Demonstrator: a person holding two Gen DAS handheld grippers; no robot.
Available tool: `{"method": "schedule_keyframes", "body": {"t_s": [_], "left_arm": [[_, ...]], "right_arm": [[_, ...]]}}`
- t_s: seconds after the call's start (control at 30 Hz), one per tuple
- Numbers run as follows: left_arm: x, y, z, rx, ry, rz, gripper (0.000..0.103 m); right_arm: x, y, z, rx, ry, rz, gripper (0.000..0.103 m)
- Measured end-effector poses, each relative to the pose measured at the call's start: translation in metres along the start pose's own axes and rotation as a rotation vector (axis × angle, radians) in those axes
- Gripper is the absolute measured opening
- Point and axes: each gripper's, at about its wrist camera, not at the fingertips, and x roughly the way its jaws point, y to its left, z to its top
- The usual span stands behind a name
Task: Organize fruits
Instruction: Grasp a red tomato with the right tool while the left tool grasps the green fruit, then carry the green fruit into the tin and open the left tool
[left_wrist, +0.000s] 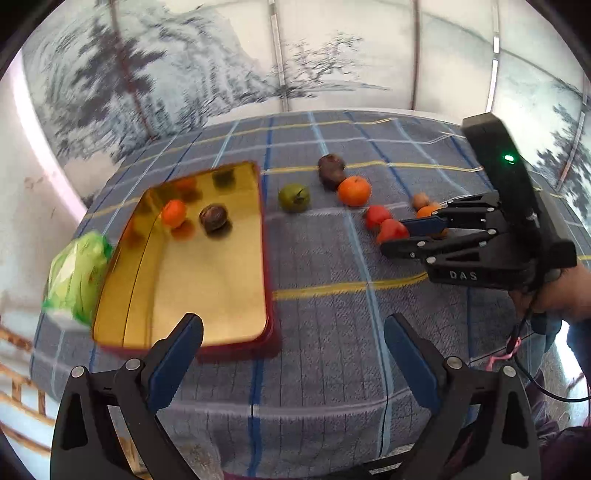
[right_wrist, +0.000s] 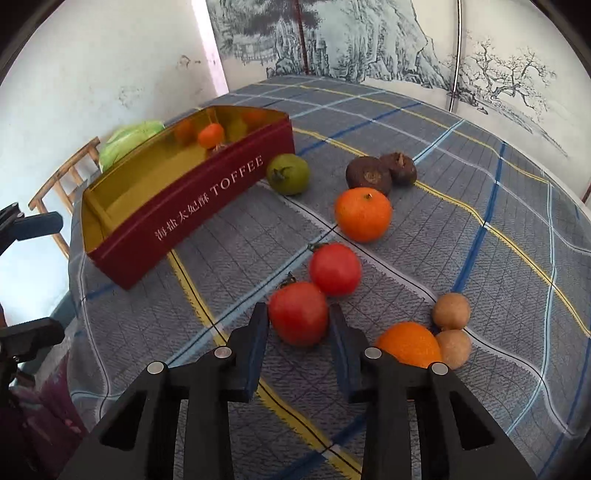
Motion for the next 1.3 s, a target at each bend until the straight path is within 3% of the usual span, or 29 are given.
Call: {"method": "schedule_keyframes", "body": {"t_s": [0.13,0.27,0.37,0.47,0.63,0.8,0.9,1.0,1.1,1.17,1.3], "left_arm": [[-0.006,-0.005,0.029,0.121,-0.066,-0.049,0.097],[-0.001,-0.018,0.068,0.343,-0.106,-0.137,0.097],[0.014,-0.034,0.088,0.541,-0.074,-0.161,0.097],[0.044,-0.049,0.106,0.732,0.004,-0.14,0.097],[0.088,-0.056,0.118,0.899,0.145,-0.16,0.083],[0.131,-0.039,0.127,0.915,0.301,-0.198,0.072],[0.151,-0.033,0.129,0.917,0.349,-0.188,0.06],[0.168,-0.028,0.13,0.911,0.401,-0.205,0.055],[0.181,-0.025,0.126,0.914,0.45,-0.219,0.04],[0.186,-0.02,0.129,0.868,0.464,-0.267,0.034],[0.193,-0.01,0.13,0.753,0.466,-0.278,0.033]], "right_arm": [[-0.032,-0.014,-0.005,0.052,-0.09,-0.002,0.033],[-0.065,-0.049,-0.02,0.139,-0.164,-0.062,0.033],[-0.077,-0.082,-0.039,0.22,-0.177,-0.11,0.033],[-0.079,-0.105,-0.055,0.289,-0.172,-0.13,0.033],[-0.073,-0.126,-0.076,0.378,-0.177,-0.094,0.033],[-0.072,-0.127,-0.076,0.388,-0.181,-0.069,0.034],[-0.071,-0.127,-0.077,0.391,-0.181,-0.062,0.034],[-0.069,-0.127,-0.078,0.399,-0.183,-0.056,0.034],[-0.068,-0.128,-0.079,0.402,-0.178,-0.05,0.034],[-0.067,-0.129,-0.079,0.405,-0.175,-0.047,0.034],[-0.067,-0.132,-0.08,0.422,-0.174,-0.036,0.034]]}}
